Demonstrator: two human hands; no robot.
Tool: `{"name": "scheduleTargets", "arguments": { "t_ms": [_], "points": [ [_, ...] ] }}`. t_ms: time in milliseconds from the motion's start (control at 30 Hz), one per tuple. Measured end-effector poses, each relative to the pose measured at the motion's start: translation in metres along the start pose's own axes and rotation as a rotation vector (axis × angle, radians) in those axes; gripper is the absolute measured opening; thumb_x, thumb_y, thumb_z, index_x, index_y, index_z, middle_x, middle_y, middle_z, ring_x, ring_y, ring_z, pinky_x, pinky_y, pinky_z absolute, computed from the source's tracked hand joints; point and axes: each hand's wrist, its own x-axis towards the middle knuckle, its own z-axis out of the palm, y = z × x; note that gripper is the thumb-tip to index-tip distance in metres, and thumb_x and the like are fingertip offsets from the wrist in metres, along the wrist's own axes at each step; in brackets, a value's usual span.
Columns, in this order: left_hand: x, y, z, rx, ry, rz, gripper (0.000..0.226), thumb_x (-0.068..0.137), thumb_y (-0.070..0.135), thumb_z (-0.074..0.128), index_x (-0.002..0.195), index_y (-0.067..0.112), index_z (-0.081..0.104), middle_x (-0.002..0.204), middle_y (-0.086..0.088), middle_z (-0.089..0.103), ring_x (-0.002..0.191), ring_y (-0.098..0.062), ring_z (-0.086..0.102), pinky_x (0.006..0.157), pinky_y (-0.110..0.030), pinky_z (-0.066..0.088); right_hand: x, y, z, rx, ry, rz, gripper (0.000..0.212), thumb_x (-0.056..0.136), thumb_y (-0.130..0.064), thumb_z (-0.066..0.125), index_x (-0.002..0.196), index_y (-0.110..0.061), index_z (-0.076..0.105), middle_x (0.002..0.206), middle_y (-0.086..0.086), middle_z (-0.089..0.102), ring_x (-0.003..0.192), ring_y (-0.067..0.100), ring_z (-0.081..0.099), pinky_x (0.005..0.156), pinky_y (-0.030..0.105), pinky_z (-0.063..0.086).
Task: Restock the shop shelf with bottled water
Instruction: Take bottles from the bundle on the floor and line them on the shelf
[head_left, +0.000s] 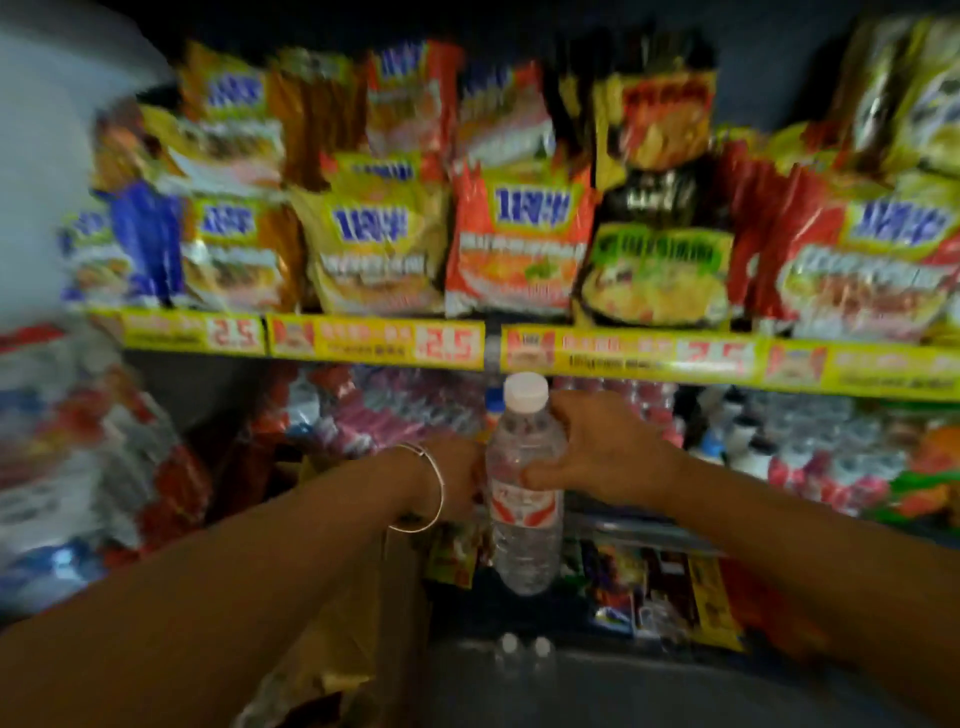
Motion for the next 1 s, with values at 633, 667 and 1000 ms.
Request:
{"name": "scheduleTargets", "arguments": {
  "t_ms": [633, 667, 1000],
  "points": [
    [-0.202, -0.104, -0.385, -0.188, 0.596, 0.053, 0.018, 0.082, 0.013, 0.068, 0.1, 0.014, 0.067, 0.082, 0.006, 0.064, 0.079, -0.009, 0.06, 0.081, -0.029, 0.051, 0.155, -0.359, -0.281, 0.153, 0.332, -0.32, 0.038, 0.074, -0.022, 0.073, 0.102, 0.002, 0.067, 0.093, 0.014, 0.072, 0.079, 0.023, 0.071, 0.069, 0.031, 0.055],
    [-0.205, -0.111, -0.395, -0.171, 0.595, 0.034, 0.018, 0.082, 0.013, 0.068, 0.101, 0.013, 0.067, 0.084, 0.006, 0.064, 0.079, -0.011, 0.059, 0.081, -0.03, 0.051, 0.162, -0.372, -0.287, 0.153, 0.343, -0.322, 0.031, 0.076, -0.022, 0.071, 0.098, -0.001, 0.069, 0.092, 0.012, 0.073, 0.078, 0.022, 0.07, 0.07, 0.031, 0.056],
    [-0.174, -0.158, -0.463, -0.163, 0.729, 0.062, 0.028, 0.078, 0.034, 0.071, 0.092, 0.01, 0.069, 0.092, -0.004, 0.071, 0.084, -0.019, 0.066, 0.077, -0.033, 0.056, 0.266, -0.42, -0.315, 0.11, 0.463, -0.28, 0.04, 0.073, -0.023, 0.076, 0.1, 0.004, 0.068, 0.089, 0.019, 0.071, 0.072, 0.026, 0.066, 0.068, 0.035, 0.053]
  ]
}}
